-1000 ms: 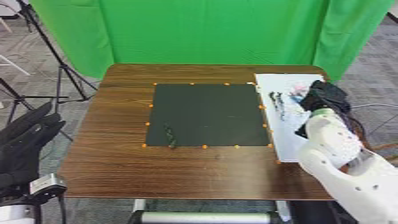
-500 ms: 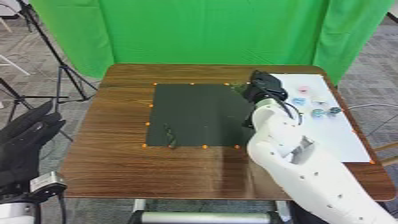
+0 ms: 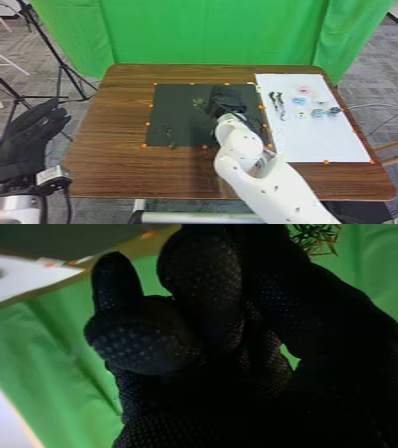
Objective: Arrange flowers
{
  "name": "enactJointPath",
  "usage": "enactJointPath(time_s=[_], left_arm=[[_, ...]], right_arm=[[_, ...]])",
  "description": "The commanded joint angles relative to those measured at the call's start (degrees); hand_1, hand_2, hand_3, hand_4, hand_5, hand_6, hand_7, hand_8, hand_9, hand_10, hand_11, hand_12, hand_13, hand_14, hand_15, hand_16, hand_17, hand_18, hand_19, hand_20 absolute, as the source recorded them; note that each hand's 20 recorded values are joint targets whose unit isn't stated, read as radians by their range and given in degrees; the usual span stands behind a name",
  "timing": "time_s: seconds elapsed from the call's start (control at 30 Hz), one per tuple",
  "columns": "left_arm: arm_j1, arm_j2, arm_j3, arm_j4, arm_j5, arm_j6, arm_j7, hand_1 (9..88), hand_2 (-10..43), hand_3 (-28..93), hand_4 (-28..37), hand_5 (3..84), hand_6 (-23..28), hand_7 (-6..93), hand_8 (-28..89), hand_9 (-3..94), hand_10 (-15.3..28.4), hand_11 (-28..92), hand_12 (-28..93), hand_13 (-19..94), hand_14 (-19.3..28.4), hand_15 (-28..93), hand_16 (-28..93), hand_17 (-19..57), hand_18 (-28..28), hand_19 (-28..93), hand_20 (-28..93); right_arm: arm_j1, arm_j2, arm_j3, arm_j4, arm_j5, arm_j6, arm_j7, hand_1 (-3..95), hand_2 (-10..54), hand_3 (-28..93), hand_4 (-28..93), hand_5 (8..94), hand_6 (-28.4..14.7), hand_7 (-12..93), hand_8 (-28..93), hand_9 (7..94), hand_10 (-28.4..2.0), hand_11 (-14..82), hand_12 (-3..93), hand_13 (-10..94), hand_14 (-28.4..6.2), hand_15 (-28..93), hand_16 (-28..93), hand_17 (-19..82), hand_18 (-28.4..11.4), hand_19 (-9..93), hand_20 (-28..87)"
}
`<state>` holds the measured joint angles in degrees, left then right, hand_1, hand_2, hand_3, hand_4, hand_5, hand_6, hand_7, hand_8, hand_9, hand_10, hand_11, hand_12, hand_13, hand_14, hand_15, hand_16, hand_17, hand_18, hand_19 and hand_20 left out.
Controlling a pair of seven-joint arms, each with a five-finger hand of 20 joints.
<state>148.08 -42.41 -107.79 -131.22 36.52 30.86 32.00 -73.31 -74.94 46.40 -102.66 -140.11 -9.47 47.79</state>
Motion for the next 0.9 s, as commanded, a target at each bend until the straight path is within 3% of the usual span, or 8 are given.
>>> enactJointPath(time_s=[0.03, 0.4, 0.63, 0.73, 0.83, 0.9], left_arm=[[-2.2, 1.42, 1.86, 0.85, 0.26, -0.74, -0.16, 29.7, 2.6, 79, -17.4, 36.0, 8.2, 18.0, -12, 31.1, 18.3, 39, 7, 18, 23.2, 62, -16, -12.0, 20.3, 55, 8], [-4.8, 2.34, 4.05, 1.72, 0.31, -1.13, 0.02, 29.8, 2.6, 79, -17.3, 36.0, 8.2, 18.0, -12, 31.1, 18.4, 39, 7, 18, 23.2, 62, -16, -12.0, 20.3, 55, 8], [-4.9, 2.53, 3.79, 1.70, 0.55, -1.02, -0.24, 29.8, 2.5, 79, -17.1, 36.0, 8.3, 18.0, -12, 31.0, 18.3, 39, 7, 18, 23.1, 62, -16, -12.0, 20.3, 55, 8], [-5.4, 3.21, 4.21, 1.77, 0.40, -0.88, -0.04, 29.8, 2.5, 79, -17.0, 36.0, 8.3, 17.9, -12, 31.0, 18.3, 39, 7, 18, 23.2, 62, -16, -12.0, 20.3, 55, 8], [-5.1, 3.63, 4.14, 1.58, 0.33, -0.40, 0.24, 29.7, 2.5, 79, -16.9, 35.9, 8.2, 18.0, -12, 31.0, 18.3, 39, 7, 18, 23.1, 62, -16, -12.0, 20.3, 55, 8], [-4.3, 4.29, 4.37, 1.25, -0.51, 0.80, 1.27, 29.7, 2.4, 80, -16.8, 36.0, 8.2, 18.0, -12, 30.9, 18.2, 39, 7, 18, 23.1, 62, -16, -12.0, 20.3, 55, 8]], right_arm=[[-2.8, -4.9, 0.7, 2.2, -3.0, -2.5, -1.6, 56.1, -9.5, 73, -27, 90.0, -3.6, 16, 10, 93.7, -8.9, 43.5, 22.3, 94, -5.9, 62, 22, 45, -21.3, 93, -9], [-5.1, -7.3, 1.7, 4.5, -5.5, -4.5, -1.3, 55.9, -9.5, 73, -28, 90.1, -3.5, 16, 10, 93.7, -8.8, 43.7, 22.2, 94, -5.8, 63, 22, 45, -21.4, 93, -8], [-5.8, -8.6, 2.2, 5.1, -6.5, -5.2, -1.3, 55.7, -9.5, 73, -28, 90.2, -3.4, 16, 10, 93.7, -8.7, 44.0, 22.1, 94, -5.7, 63, 21, 44, -21.4, 93, -8], [-5.8, -8.9, 2.1, 5.2, -6.7, -5.3, -1.2, 55.5, -9.5, 74, -28, 90.3, -3.3, 16, 10, 93.7, -8.6, 44.6, 22.0, 94, -5.6, 63, 21, 44, -21.5, 93, -8], [-5.6, -9.3, 1.8, 5.6, -7.3, -5.0, -1.0, 55.3, -9.5, 74, -28, 90.3, -3.1, 16, 10, 93.7, -8.5, 45.3, 21.8, 94, -5.6, 63, 21, 44, -21.5, 93, -8], [-5.8, -10.6, 2.2, 6.1, -8.8, -5.7, -2.1, 55.2, -9.5, 74, -28, 90.4, -3.0, 16, 10, 93.7, -8.3, 45.9, 21.7, 94, -5.5, 64, 21, 44, -21.5, 93, -8]])
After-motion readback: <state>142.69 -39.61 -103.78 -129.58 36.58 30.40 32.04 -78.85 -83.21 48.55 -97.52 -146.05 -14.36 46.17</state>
